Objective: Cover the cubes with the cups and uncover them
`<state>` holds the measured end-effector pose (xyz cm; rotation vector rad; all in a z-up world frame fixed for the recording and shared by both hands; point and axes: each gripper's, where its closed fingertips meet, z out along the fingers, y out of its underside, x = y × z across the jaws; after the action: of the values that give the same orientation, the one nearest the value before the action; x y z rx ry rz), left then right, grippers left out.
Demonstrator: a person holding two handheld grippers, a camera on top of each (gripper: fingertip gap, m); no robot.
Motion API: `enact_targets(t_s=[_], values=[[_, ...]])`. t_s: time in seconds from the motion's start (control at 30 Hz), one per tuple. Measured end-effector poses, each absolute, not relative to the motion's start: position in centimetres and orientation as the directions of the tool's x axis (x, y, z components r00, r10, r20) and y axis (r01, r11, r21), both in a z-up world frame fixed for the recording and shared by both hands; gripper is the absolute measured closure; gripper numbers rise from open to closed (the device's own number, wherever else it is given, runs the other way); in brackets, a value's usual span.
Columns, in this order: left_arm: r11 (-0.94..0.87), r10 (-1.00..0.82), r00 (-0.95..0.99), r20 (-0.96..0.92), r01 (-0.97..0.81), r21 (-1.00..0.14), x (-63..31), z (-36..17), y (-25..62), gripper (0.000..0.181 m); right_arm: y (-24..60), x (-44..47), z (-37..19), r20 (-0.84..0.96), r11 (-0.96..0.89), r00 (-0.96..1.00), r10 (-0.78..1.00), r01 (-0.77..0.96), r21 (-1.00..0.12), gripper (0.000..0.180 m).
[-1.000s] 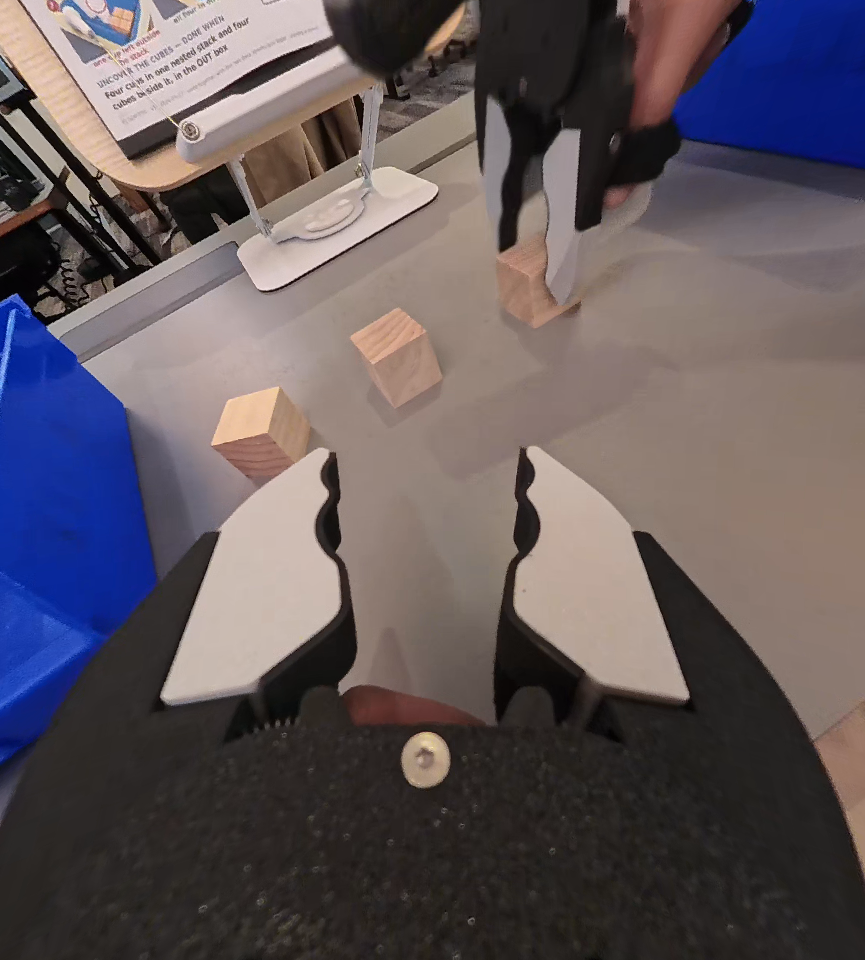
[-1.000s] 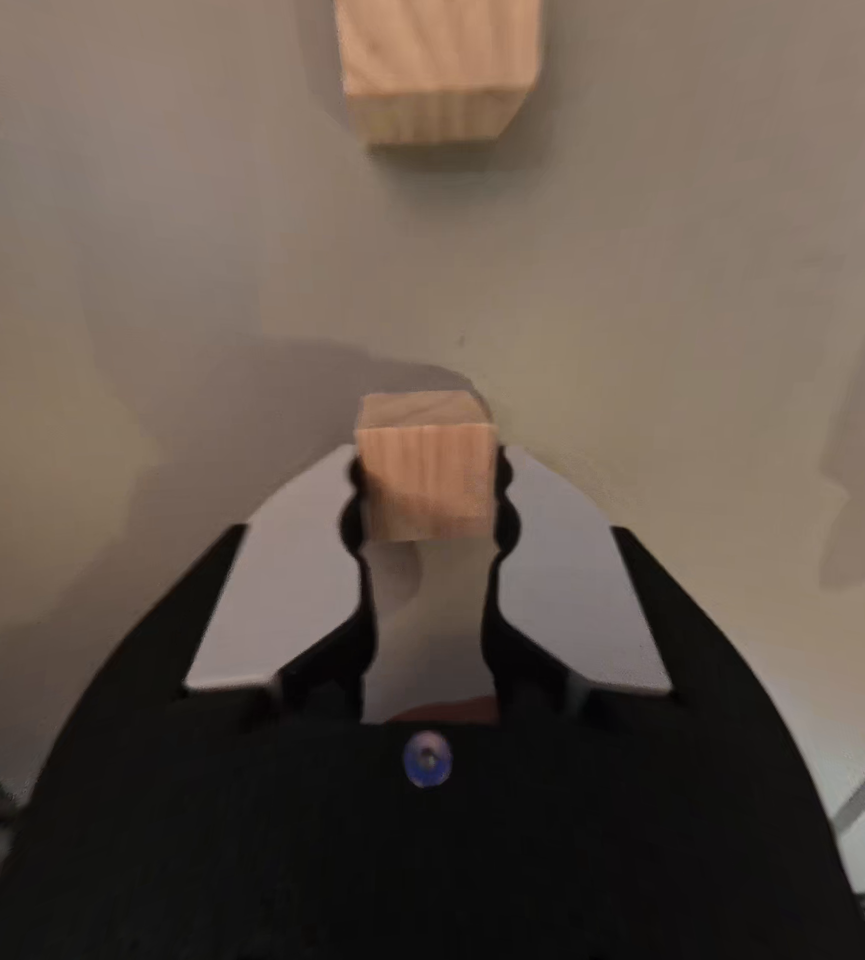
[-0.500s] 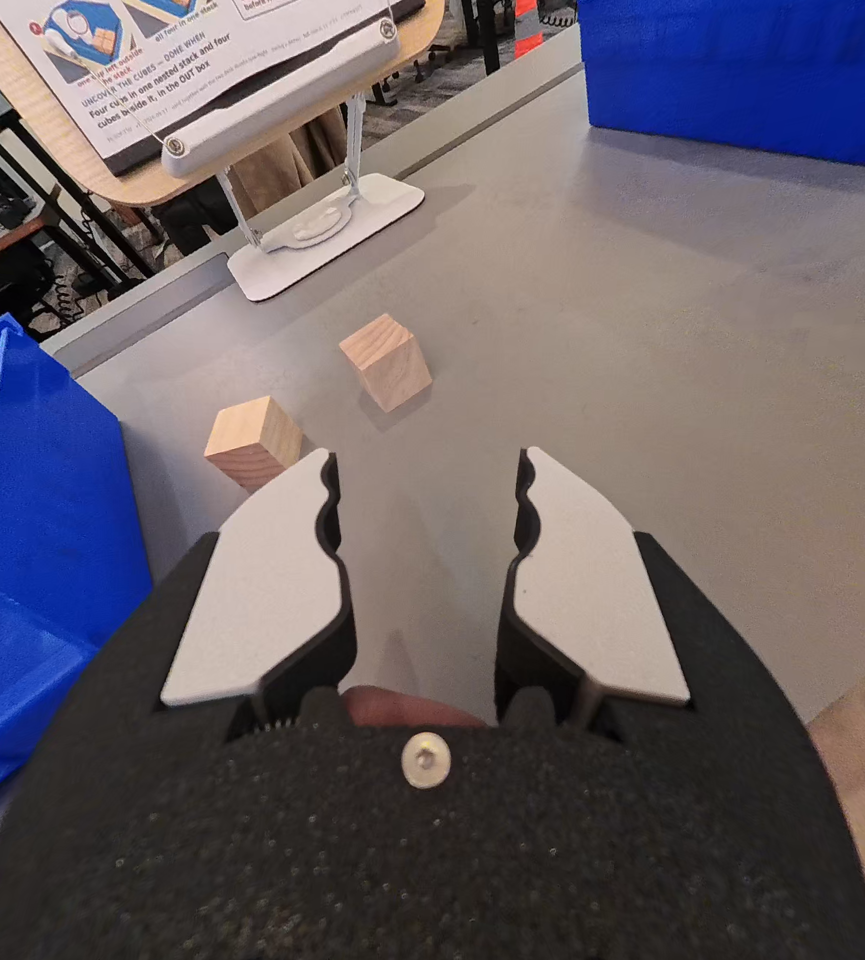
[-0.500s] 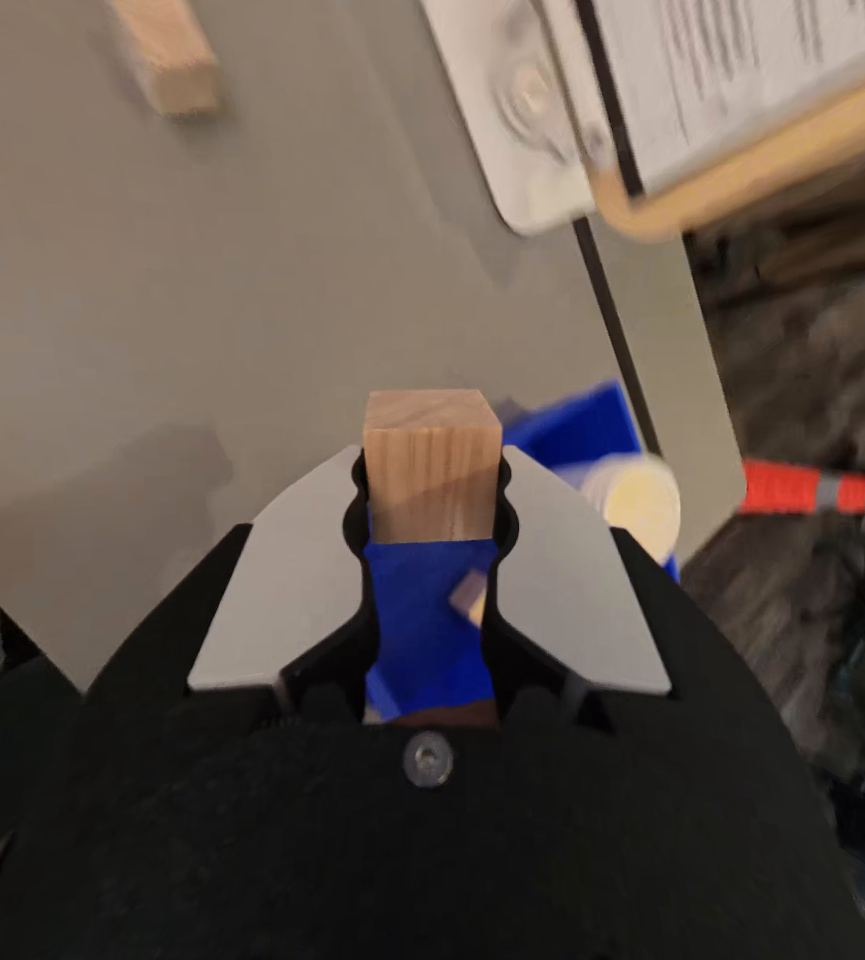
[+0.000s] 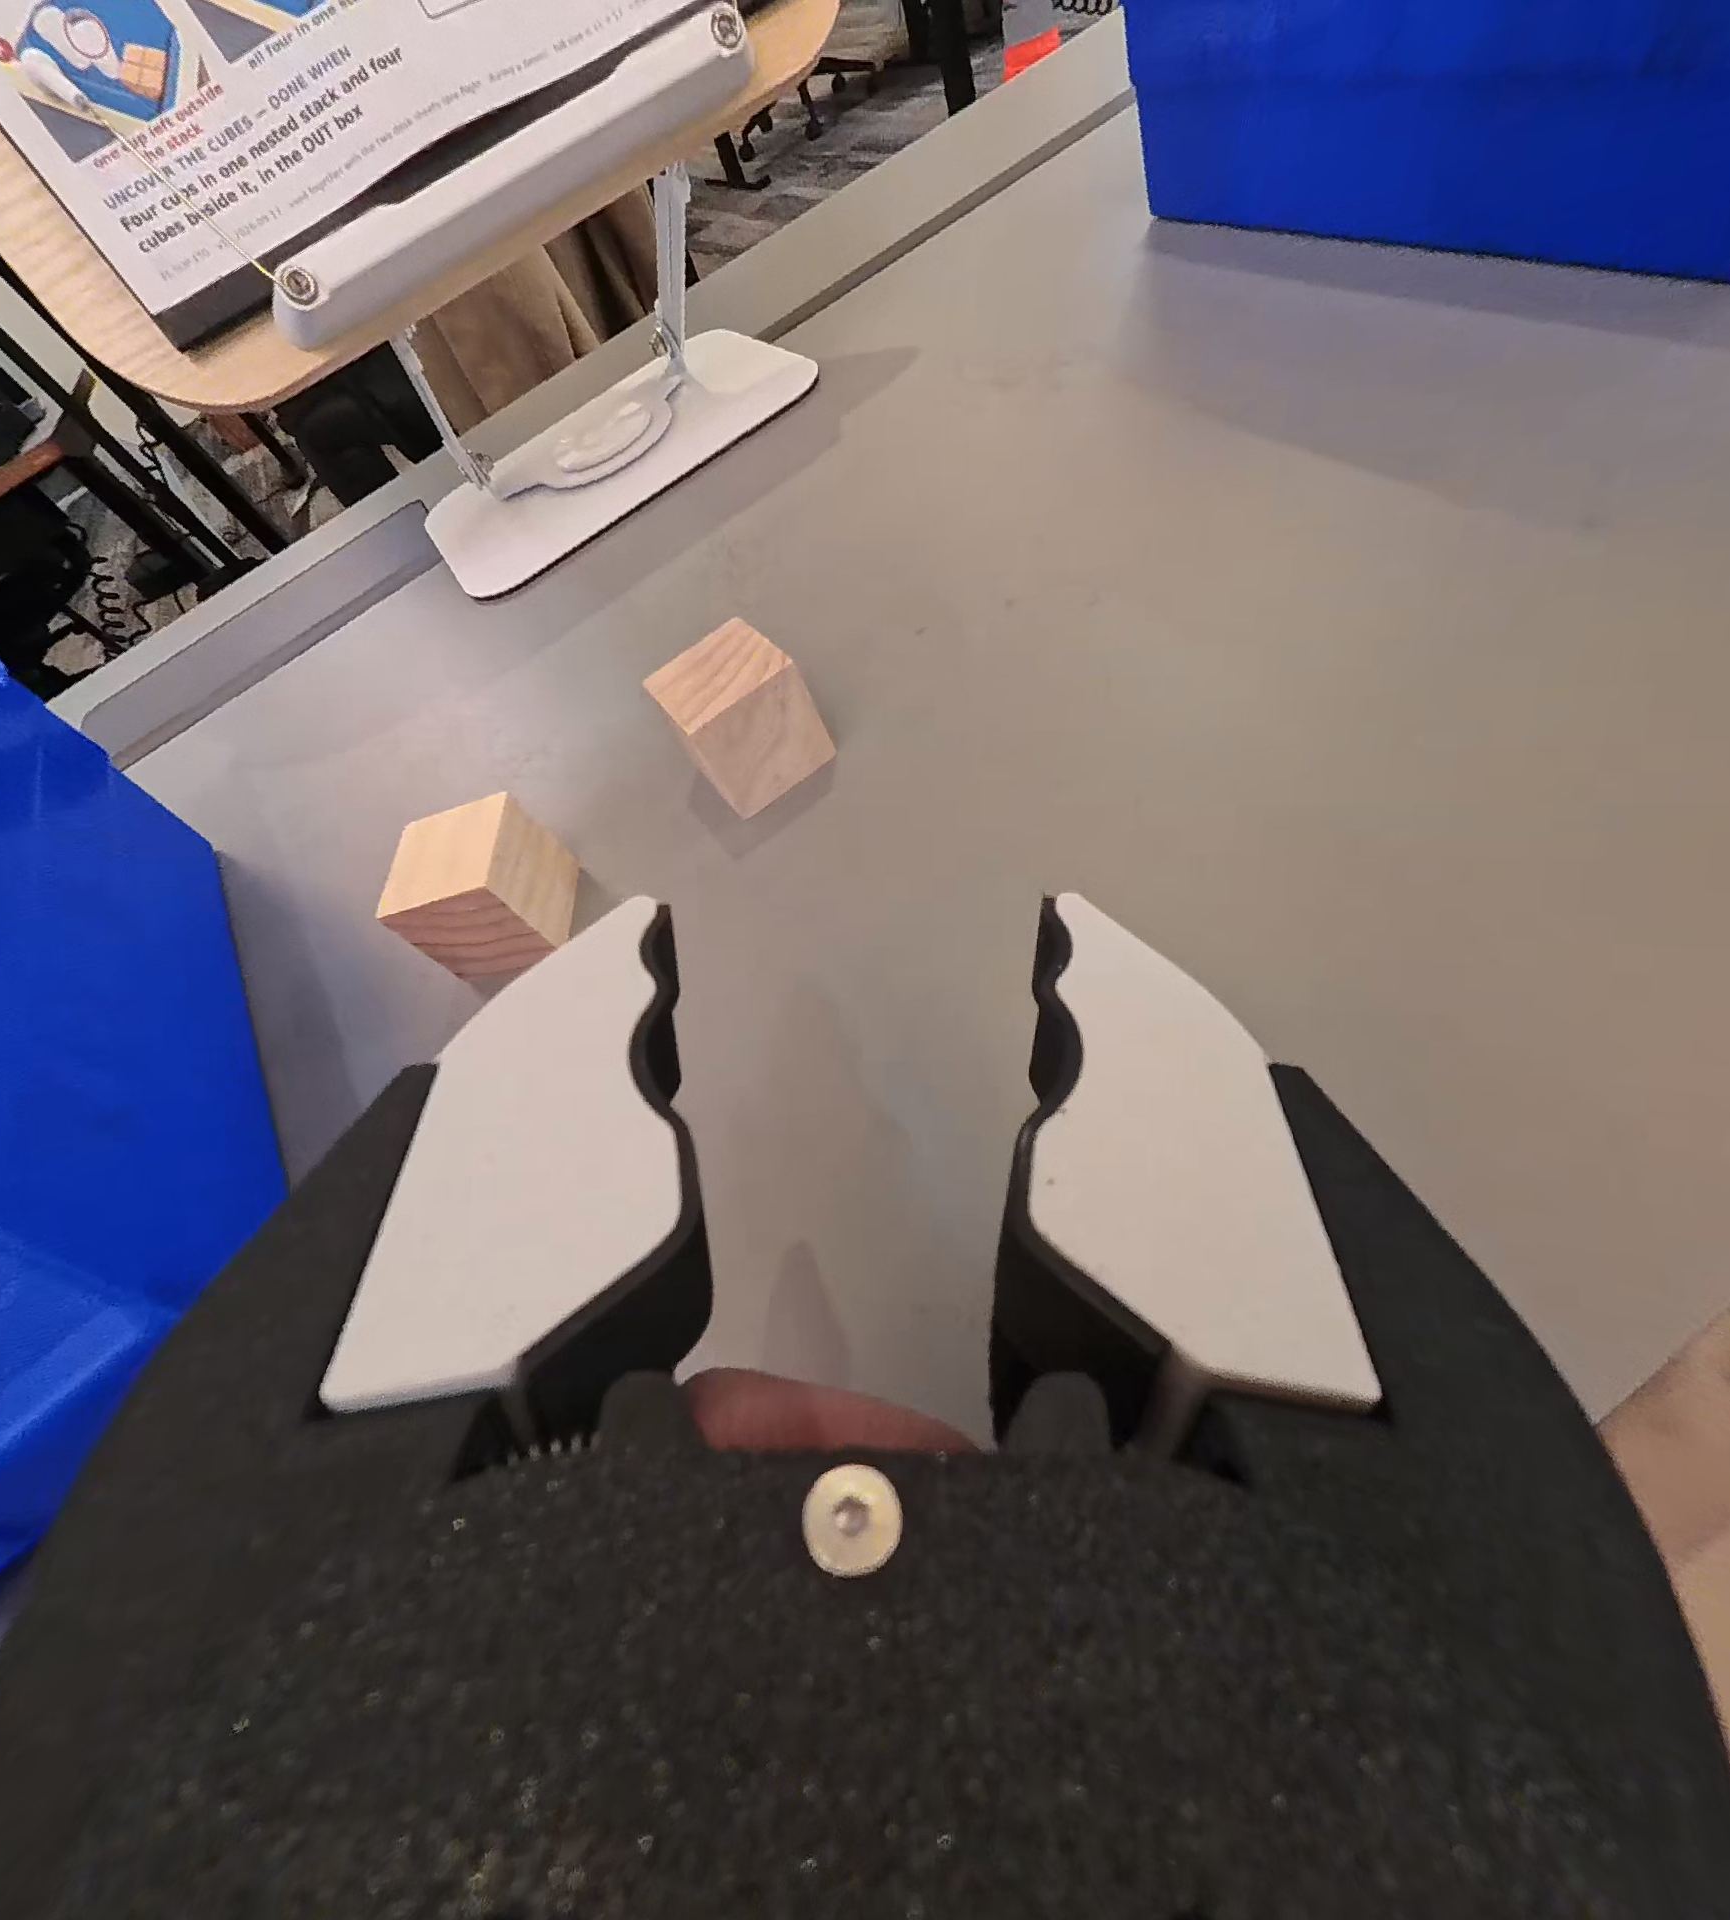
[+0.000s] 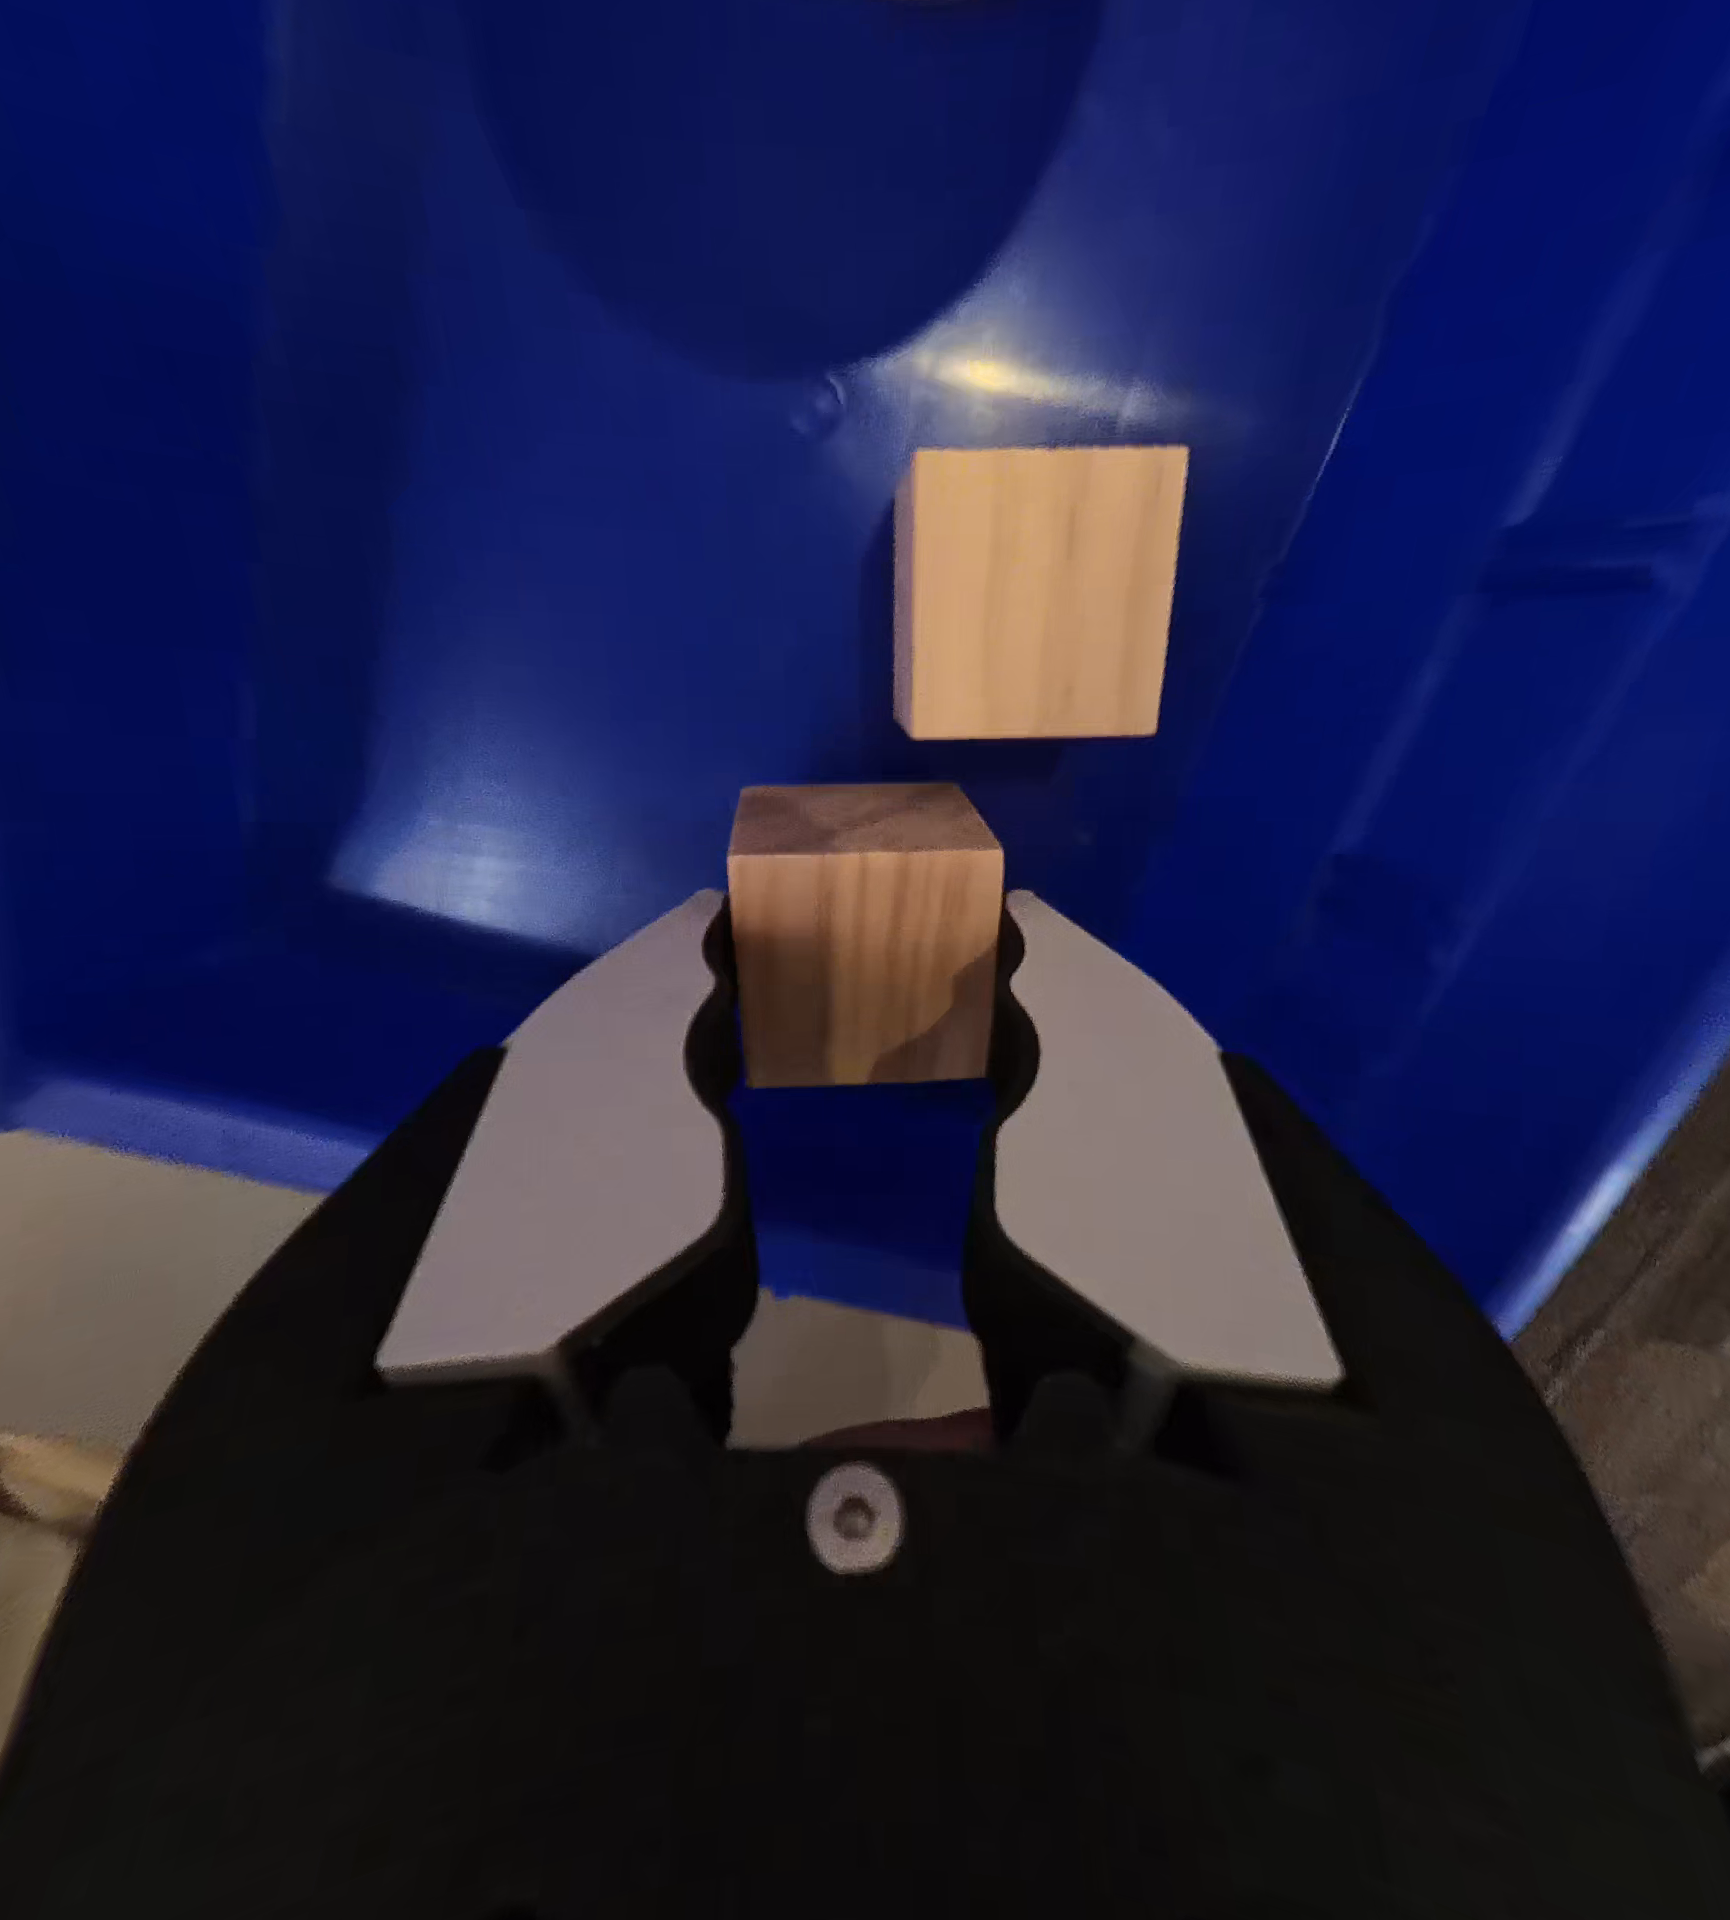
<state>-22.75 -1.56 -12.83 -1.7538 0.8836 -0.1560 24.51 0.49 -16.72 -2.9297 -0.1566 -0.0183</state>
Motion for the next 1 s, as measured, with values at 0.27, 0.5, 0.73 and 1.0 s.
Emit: enact_targets(t_s=[0.27,0.5,0.73,1.0], values=[[-0.120,-0.625,0.715,-0.315,-0.486,-0.866,-23.0,-13.1,-1.3,0.115,0.3,25.1,-18.3,0.036,-0.986,0.993,0.109,0.113,-0.126,0.128],[-0.155,-0.605,0.742,-0.290,-0.467,-0.871,-23.6,-13.4,-0.8,0.114,2.0,18.4,-8.2,0.145,-0.713,0.961,0.236,0.273,-0.646,0.115],[-0.241,-0.565,0.802,-0.193,-0.384,-0.891,-24.3,-13.9,0.1,0.113,-4.6,-2.7,-3.4,-0.010,-0.029,0.831,0.556,0.008,-1.000,0.120],[-0.443,-0.478,0.878,0.000,-0.241,-0.864,-21.1,-14.3,4.3,0.109,-6.5,-4.0,-6.9,0.162,0.074,0.872,0.462,0.144,-0.987,0.126]])
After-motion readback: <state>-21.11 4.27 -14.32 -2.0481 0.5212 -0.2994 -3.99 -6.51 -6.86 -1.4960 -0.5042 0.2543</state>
